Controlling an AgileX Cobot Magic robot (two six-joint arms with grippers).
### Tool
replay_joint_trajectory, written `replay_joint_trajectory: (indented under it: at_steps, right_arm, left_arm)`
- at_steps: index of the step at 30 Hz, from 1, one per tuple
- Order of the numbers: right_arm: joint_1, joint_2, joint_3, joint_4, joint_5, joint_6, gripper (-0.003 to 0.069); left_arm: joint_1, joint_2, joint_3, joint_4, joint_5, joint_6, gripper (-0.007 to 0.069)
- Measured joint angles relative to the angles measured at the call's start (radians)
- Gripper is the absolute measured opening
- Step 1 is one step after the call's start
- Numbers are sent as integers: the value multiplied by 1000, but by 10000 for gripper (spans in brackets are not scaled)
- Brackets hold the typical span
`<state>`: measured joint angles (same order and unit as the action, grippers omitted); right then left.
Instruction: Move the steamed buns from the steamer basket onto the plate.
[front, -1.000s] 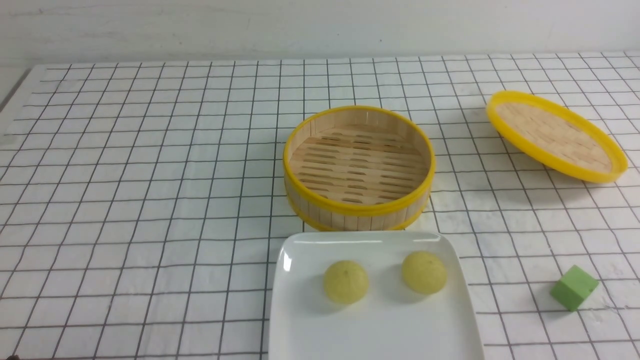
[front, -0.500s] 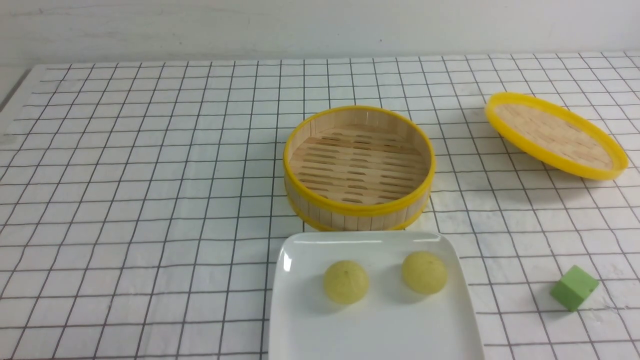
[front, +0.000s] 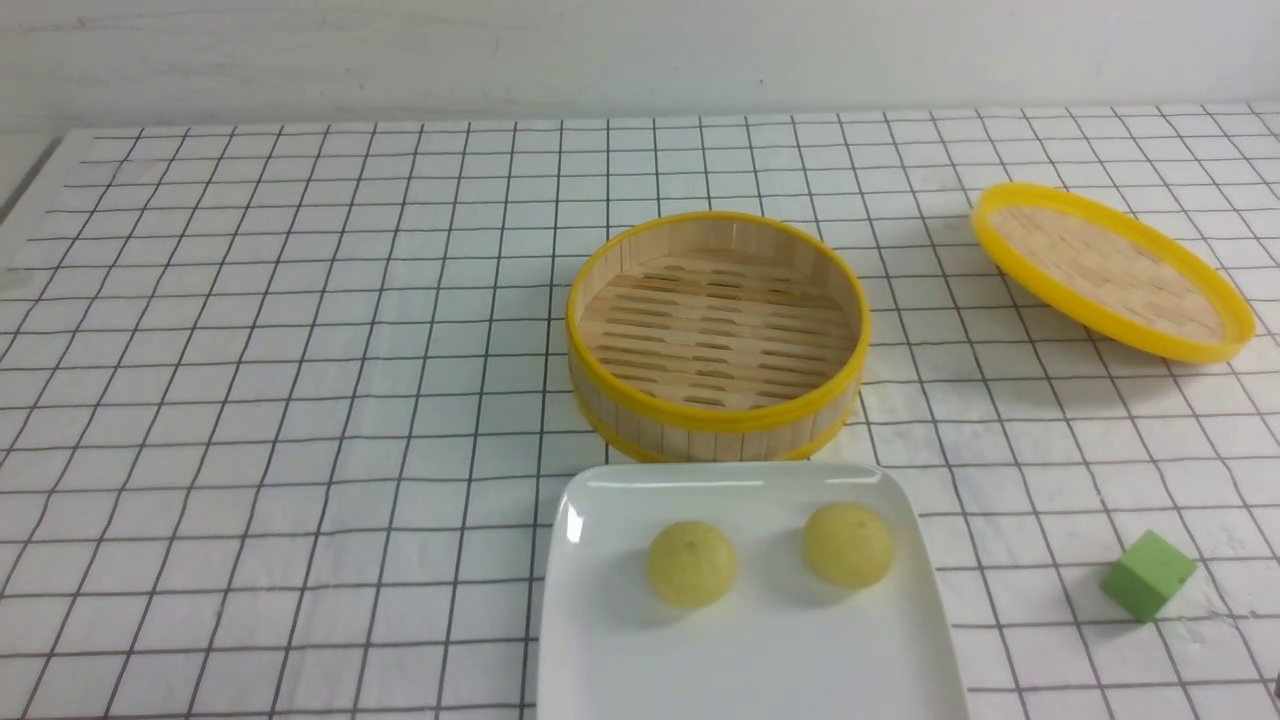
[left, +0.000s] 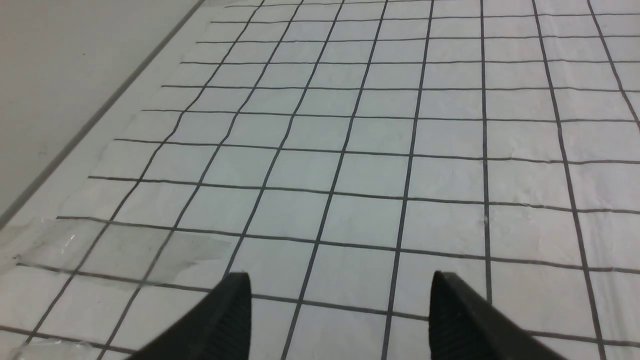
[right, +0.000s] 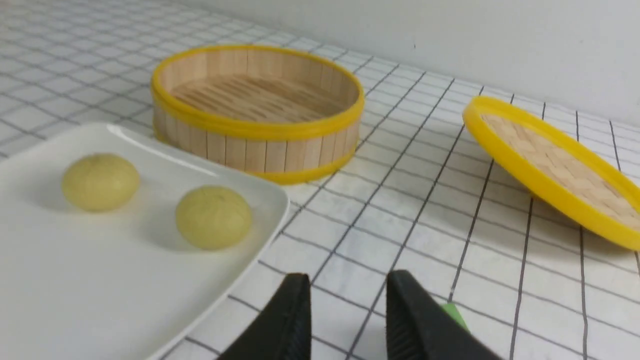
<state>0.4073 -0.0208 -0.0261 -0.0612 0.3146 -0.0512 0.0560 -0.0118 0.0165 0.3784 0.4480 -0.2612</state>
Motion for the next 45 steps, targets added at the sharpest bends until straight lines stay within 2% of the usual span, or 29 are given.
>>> replay_joint_trajectory:
  at_steps: [8,15,21,33,45]
  right_arm:
    - [-184,0,9,-5,113,104,240]
    - [-342,0,10,-4,157,128,240]
    - [-424,0,29,-4,149,131,240]
    - [-447,0,42,49,95,141,240]
    - [-447,0,28,-2,142,142,240]
  left_arm:
    - [0,0,0,2,2,0,465]
    - [0,0,0,5,3,0,463]
    - [0,0,-2,21,16,0,463]
    - [0,0,-5,38,32,0,463]
    - [0,0,-5,38,32,0,463]
